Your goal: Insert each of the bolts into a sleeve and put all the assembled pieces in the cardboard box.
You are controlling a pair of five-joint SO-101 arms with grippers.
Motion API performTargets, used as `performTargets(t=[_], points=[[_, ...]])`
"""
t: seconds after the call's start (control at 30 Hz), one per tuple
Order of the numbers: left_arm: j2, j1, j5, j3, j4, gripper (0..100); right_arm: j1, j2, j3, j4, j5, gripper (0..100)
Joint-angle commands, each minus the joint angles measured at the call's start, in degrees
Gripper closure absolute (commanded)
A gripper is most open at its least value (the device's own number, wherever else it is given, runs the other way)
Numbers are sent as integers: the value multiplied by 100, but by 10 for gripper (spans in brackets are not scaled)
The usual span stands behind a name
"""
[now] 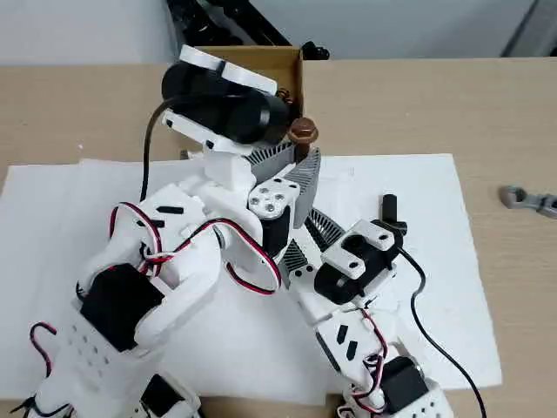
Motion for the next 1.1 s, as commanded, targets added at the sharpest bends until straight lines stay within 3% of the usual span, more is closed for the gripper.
performTargets(t=[0.0,0.5,1.07], points=[[-26,18,44,-75,9,994,-48,-75,-44,-84,-26,996],[-53,-844,26,585,-369,994,-48,-66,-53,-84,-26,996],[-18,-422,62,848,-554,994,-48,-84,-97,-84,-26,996]])
